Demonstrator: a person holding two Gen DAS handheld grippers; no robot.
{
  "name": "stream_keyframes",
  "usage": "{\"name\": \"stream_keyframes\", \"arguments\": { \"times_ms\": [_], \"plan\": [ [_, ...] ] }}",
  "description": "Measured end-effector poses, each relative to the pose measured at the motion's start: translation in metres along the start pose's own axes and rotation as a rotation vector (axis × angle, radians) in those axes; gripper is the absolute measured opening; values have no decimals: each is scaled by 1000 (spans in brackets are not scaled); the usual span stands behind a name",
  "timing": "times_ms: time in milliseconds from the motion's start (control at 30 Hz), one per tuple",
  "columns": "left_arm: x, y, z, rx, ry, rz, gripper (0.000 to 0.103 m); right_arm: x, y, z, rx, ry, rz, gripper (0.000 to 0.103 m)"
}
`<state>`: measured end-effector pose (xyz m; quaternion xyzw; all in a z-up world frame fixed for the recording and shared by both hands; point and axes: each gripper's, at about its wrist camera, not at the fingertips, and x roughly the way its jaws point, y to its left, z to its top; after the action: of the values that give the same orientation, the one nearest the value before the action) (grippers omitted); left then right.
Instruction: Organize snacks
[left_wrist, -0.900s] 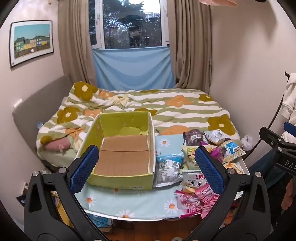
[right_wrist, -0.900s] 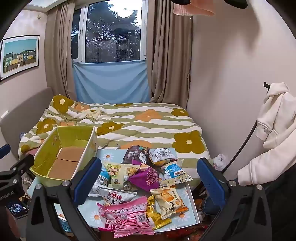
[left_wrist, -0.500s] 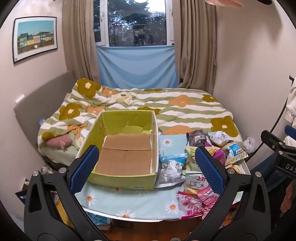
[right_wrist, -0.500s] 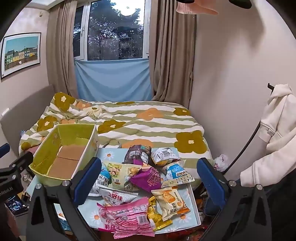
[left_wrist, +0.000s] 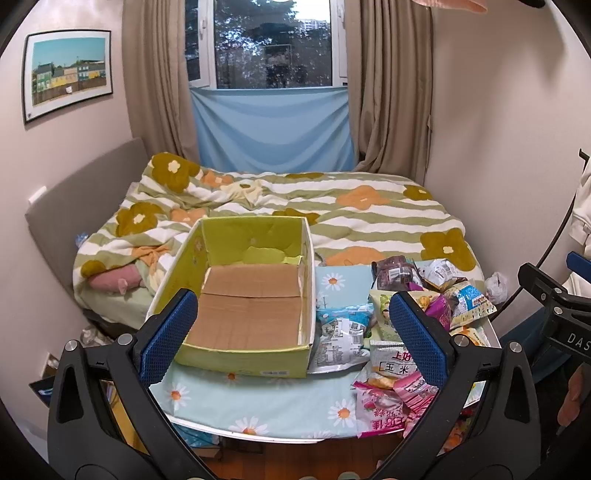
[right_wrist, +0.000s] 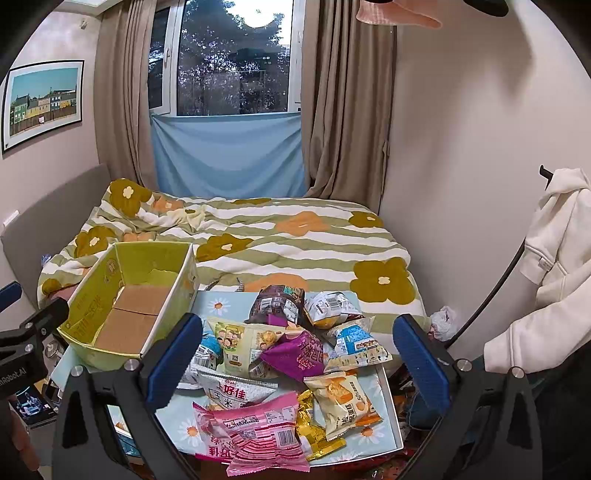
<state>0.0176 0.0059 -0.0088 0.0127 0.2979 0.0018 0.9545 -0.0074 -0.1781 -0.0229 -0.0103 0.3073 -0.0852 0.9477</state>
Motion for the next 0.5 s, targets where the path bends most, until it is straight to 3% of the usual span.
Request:
{"name": "stream_keyframes", "arguments": {
  "times_ms": [500],
  "plan": [
    [6, -2, 1, -1, 12, -6, 103, 0, 2, 0, -2, 4, -4, 103]
  ]
}}
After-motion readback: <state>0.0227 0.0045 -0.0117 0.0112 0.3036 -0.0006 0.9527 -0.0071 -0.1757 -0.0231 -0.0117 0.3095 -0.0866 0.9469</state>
